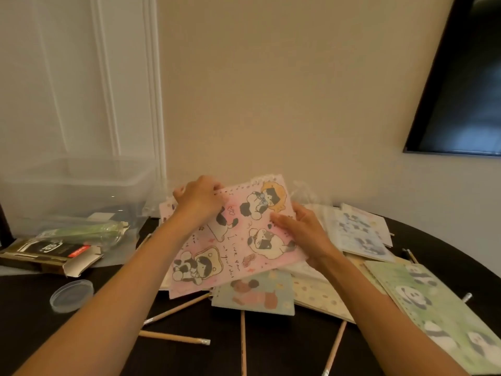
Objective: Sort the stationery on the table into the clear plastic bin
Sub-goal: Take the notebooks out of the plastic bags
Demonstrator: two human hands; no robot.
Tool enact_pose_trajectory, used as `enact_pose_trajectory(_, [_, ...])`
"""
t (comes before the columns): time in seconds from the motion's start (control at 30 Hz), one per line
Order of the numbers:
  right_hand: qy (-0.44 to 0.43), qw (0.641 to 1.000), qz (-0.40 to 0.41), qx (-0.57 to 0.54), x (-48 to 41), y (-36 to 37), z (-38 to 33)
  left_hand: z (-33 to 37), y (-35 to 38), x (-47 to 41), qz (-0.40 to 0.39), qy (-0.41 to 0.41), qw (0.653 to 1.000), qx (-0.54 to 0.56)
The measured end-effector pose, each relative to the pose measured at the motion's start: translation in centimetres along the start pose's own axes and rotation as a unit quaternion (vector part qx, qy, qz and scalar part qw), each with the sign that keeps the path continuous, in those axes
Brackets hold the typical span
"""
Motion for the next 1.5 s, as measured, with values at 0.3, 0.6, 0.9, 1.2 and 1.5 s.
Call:
enact_pose_trajectory(0.3, [0.151, 0.932, 0.245, -0.219, 1.9, -7.0, 4.1, -0.3, 6.7, 1.1, 0.049, -0.073, 0.988, 0.131])
enact_pose_trajectory(0.6, [0.242, 0.917, 0.213, -0.237, 5.3, -10.8, 7.0, -2.0, 14.4, 2.8, -0.206, -0.316, 0.873, 0.309])
enact_pose_trajectory(0.9, [0.312, 0.921, 0.053, -0.226, 6.2, -10.7, 7.6, -3.5, 11.5, 1.0, 0.032, -0.225, 0.917, 0.328])
enact_pose_trajectory(1.2, [0.272, 0.912, 0.205, -0.227, 5.1, -9.0, 6.0, -3.0, 8.6, 1.6, 0.079, -0.099, 0.905, 0.407])
enact_pose_trajectory(1.5, [0.202, 0.888, 0.331, -0.246, 3.2, -3.7, 6.1, -3.1, 9.2, 4.3, -0.087, -0.168, 0.900, 0.393])
Point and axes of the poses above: each hand's wrist, its own x-axis away from the middle knuckle, its own y-axis out of the palm, z = x × y, the point moved 3 cm from there along -x, towards the middle knuckle, and after that the axes turned 10 degrees about x, right-handed, at the moved point
